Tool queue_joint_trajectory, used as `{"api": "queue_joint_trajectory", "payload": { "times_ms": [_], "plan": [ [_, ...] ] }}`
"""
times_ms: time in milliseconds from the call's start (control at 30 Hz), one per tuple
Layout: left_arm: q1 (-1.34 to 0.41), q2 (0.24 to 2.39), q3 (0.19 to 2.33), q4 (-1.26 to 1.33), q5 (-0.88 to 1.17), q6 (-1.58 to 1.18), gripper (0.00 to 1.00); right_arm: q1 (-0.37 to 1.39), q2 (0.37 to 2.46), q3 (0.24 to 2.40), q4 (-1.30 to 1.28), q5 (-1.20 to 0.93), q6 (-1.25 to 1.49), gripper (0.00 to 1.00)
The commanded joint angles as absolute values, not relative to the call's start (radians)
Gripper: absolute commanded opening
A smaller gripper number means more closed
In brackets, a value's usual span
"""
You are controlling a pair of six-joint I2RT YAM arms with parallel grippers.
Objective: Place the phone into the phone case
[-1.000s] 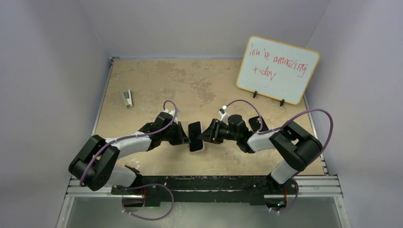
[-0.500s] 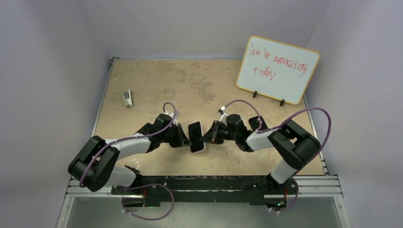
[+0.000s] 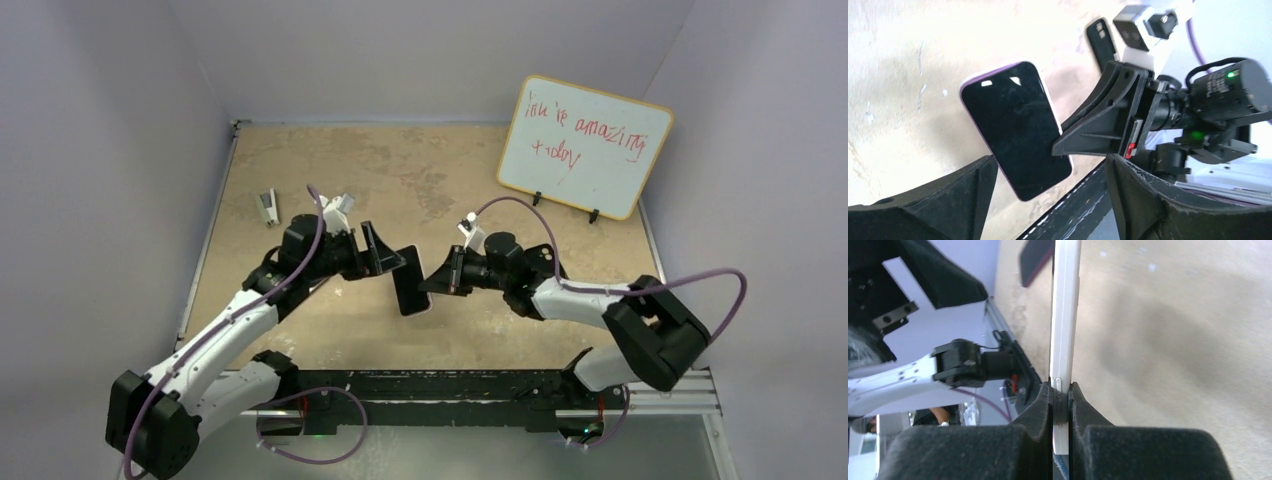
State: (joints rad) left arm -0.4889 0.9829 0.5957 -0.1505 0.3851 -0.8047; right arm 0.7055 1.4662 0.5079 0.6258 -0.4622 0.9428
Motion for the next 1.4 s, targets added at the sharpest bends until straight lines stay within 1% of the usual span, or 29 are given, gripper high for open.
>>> {"api": "queue_joint_trajectory", "payload": {
  "times_ms": [0, 100, 267, 433, 533, 633, 800, 1067, 1133, 1233, 1267, 1300, 1367],
  "plan": [
    [-0.47, 0.913, 0.71, -0.264, 0.453, -0.733, 0.83, 0.702, 1.305, 0.553, 0.725, -0.551, 0.907, 0.0],
    [-0.469, 0.875, 0.75, -0.286, 0.491, -0.716, 0.83, 0.701, 1.224, 0.553, 0.725, -0.56, 0.919, 0.0],
    [-0.468, 0.825, 0.801, -0.29, 0.535, -0.727, 0.83, 0.701, 1.136, 0.547, 0.8, -0.598, 0.989, 0.0],
    [-0.467, 0.78, 0.853, -0.346, 0.46, -0.71, 0.83, 0.701, 1.045, 0.54, 0.814, -0.548, 1.02, 0.0],
    [-0.468, 0.776, 0.861, -0.354, 0.454, -0.73, 0.83, 0.702, 1.019, 0.545, 0.82, -0.543, 1.031, 0.0],
    [-0.468, 0.771, 0.85, -0.307, 0.461, -0.793, 0.83, 0.701, 1.024, 0.538, 0.897, -0.585, 1.074, 0.0],
    [-0.468, 0.734, 0.786, -0.076, 0.562, -0.93, 0.82, 0.701, 1.054, 0.518, 1.09, -0.64, 1.171, 0.0],
    [-0.468, 0.695, 0.703, 0.15, 0.554, -1.082, 0.76, 0.701, 1.085, 0.524, 1.193, -0.695, 1.22, 0.0],
    [-0.468, 0.683, 0.675, 0.218, 0.553, -1.128, 0.71, 0.701, 1.1, 0.532, 1.214, -0.712, 1.235, 0.0],
    [-0.468, 0.67, 0.659, 0.271, 0.547, -1.166, 0.61, 0.701, 1.115, 0.527, 1.232, -0.719, 1.251, 0.0],
    [-0.468, 0.666, 0.656, 0.28, 0.543, -1.174, 0.56, 0.701, 1.12, 0.525, 1.239, -0.721, 1.253, 0.0],
    [-0.468, 0.661, 0.655, 0.281, 0.539, -1.181, 0.49, 0.701, 1.122, 0.523, 1.24, -0.722, 1.253, 0.0],
    [-0.468, 0.647, 0.652, 0.276, 0.523, -1.198, 0.29, 0.702, 1.127, 0.517, 1.241, -0.722, 1.254, 0.0]
  ]
}}
